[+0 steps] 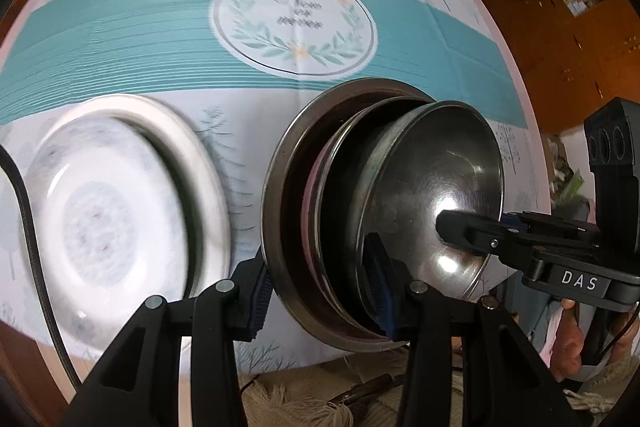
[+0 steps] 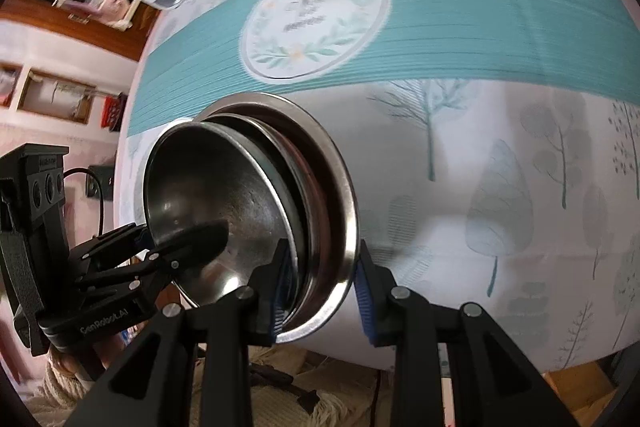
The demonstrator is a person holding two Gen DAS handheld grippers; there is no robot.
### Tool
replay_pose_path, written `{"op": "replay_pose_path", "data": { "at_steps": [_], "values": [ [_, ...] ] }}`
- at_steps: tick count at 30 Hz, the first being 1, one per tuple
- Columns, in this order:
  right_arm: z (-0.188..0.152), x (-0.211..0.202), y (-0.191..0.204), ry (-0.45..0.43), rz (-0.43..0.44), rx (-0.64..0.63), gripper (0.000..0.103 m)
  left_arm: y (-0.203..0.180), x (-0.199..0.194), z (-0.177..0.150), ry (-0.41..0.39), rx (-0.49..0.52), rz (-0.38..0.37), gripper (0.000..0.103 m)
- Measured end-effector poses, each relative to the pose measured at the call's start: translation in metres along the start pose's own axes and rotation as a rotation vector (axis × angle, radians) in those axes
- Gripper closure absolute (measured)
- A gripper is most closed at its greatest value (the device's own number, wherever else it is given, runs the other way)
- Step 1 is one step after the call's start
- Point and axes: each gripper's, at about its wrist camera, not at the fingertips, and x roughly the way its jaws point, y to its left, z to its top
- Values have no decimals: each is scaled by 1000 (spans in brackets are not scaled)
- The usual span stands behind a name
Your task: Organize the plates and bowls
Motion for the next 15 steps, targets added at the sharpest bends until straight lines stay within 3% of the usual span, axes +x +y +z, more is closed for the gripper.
{"op": "replay_pose_path", "data": {
  "at_steps": [8,15],
  "values": [
    [0,6,40,26,49,-105,73,35,-39,-27,-66,-77,41,61],
    [3,15,80,31,54,-148,73,69,-61,-29,-92,-96,51,60]
  ]
}}
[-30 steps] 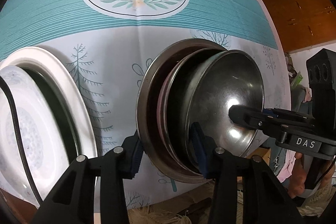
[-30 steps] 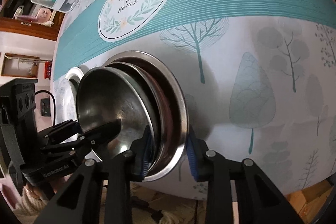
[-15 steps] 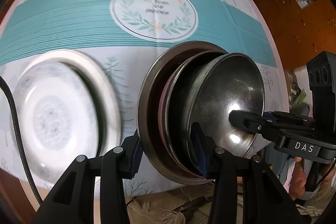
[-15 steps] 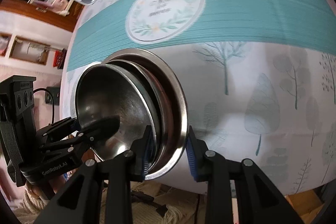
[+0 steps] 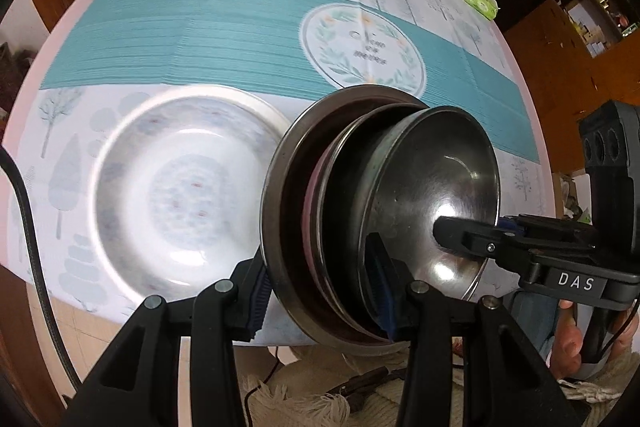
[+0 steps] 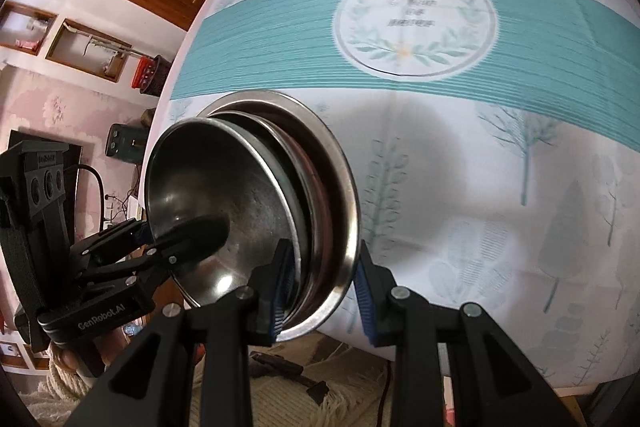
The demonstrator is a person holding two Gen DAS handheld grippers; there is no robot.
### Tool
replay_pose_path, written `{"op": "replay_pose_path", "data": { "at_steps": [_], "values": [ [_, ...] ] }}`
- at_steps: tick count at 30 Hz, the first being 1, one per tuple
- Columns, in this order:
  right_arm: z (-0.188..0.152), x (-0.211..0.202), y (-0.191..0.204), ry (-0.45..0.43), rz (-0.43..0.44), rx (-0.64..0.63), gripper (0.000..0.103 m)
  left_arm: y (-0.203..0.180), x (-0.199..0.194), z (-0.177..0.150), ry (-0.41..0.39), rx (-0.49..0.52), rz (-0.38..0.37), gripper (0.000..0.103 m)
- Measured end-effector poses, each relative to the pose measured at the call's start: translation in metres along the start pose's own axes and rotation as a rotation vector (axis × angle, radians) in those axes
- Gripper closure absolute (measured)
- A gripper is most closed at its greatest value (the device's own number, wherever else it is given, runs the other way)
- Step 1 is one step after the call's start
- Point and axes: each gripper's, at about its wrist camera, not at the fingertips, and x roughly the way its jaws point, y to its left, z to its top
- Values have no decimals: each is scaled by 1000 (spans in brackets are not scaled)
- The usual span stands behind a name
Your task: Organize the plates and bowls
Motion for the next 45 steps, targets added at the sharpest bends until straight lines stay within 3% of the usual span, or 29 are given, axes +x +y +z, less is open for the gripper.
{"op": "replay_pose_path", "data": {
  "at_steps": [8,15,28,31,33,45],
  "values": [
    [12,32,52,7,3,28,73,61,-8,14,34,12,3,60],
    [15,67,76,17,-23,89,73,105,7,21,97,38,-2,60],
    [19,101,90,-13,-80,188,73,136,33,28,149,110,3,58],
    [19,101,95,-43,-122,177,70,133,31,30,130,161,14,48],
    [19,97,98,-67,-145,165,70,131,27,32,113,190,33,28],
    [9,65,113,-192,-216,139,65,135,-11,41,23,236,56,23]
  ]
}}
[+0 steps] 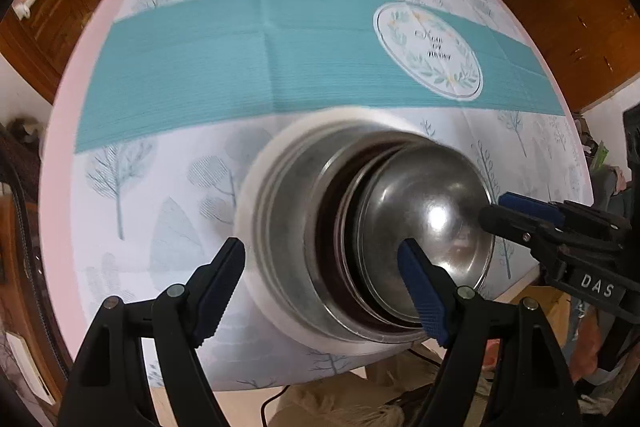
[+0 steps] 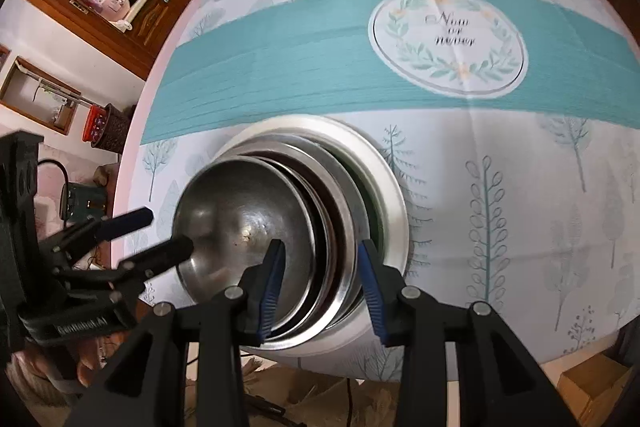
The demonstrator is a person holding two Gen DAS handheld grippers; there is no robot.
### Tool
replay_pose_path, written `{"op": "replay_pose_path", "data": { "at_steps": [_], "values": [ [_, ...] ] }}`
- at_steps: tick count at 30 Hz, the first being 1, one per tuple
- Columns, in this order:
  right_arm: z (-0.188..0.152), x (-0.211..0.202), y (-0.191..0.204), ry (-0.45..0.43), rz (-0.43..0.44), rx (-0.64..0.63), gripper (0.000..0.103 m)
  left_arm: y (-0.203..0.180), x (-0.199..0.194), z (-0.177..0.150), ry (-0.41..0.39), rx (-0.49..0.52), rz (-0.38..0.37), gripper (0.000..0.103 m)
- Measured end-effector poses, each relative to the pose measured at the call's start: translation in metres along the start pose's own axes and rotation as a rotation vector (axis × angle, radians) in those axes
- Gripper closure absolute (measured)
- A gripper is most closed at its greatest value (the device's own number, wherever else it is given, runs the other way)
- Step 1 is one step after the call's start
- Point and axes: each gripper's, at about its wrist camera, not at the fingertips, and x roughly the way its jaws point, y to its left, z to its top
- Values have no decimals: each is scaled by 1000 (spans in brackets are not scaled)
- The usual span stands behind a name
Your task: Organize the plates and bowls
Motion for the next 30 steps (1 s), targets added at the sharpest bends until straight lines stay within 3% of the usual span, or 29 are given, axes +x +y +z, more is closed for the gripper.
{"op": "replay_pose_path", "data": {
  "at_steps": [14,19,22,30],
  "values": [
    [-44,-65,-11,-161,-90,19,65,-74,-42,0,-121,151,27,11],
    [-52,-100,-17,-238,-122,2,65,-97,-58,2,-182,132,-10,10],
    [-55,-122,-17,-286,-151,-39,64,-114,-70,2,-224,113,-5,1],
    [-58,-174,-26,-382,-177,-140,60,-145,-93,2,-297,32,0,1]
  ]
}}
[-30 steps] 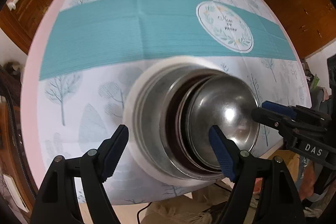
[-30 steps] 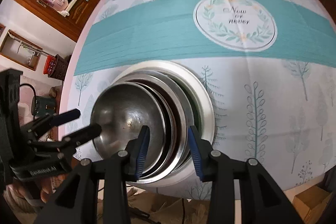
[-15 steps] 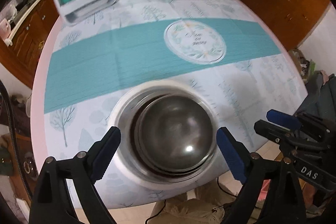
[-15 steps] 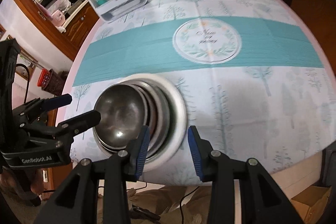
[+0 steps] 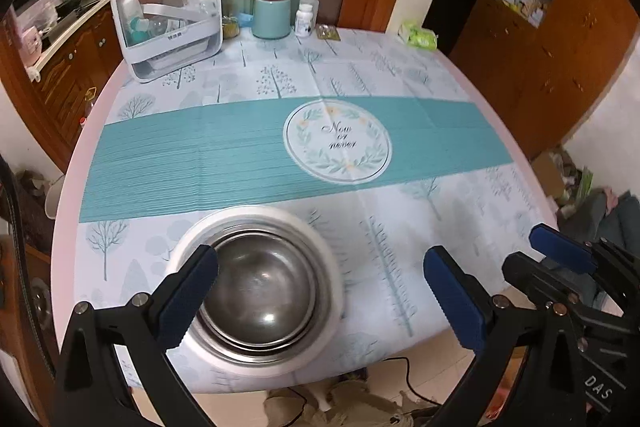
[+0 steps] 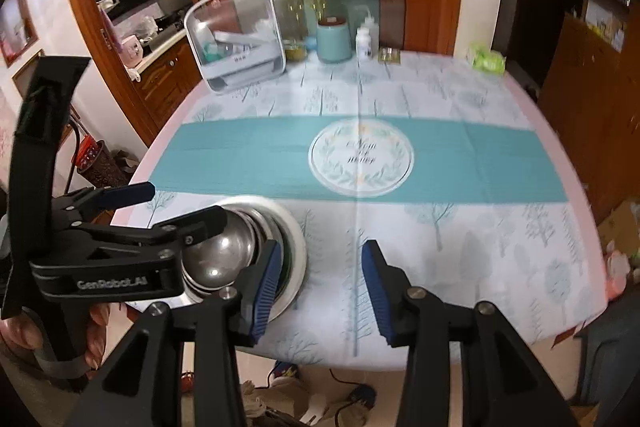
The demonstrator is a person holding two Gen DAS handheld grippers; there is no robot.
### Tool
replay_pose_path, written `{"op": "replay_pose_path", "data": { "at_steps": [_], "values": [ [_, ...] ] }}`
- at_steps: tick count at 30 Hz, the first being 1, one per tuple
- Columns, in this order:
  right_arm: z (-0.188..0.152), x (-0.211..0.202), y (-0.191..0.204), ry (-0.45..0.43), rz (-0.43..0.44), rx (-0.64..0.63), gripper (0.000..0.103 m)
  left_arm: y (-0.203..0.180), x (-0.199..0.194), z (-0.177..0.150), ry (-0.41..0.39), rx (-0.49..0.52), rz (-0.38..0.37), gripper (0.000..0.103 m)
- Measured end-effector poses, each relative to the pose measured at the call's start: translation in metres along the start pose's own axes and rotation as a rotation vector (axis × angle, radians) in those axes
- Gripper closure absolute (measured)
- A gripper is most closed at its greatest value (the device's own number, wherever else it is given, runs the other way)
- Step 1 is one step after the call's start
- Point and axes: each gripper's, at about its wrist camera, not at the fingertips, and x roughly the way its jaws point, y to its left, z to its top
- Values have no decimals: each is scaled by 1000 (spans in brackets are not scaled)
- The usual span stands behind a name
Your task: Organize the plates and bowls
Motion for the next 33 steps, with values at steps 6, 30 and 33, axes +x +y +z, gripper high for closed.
{"op": "replay_pose_path", "data": {
  "at_steps": [6,30,33],
  "values": [
    [5,-25,-17,-81,-24,-23,60,-21,-11,-1,-51,-48,38,1],
    [-7,-35,-57,-144,-33,45,48,-45,-50,-29,-139,-105,214,1],
    [-7,-30,-49,-138,-32,36,48,-40,-53,-34,-138,-107,236,1]
  ]
}}
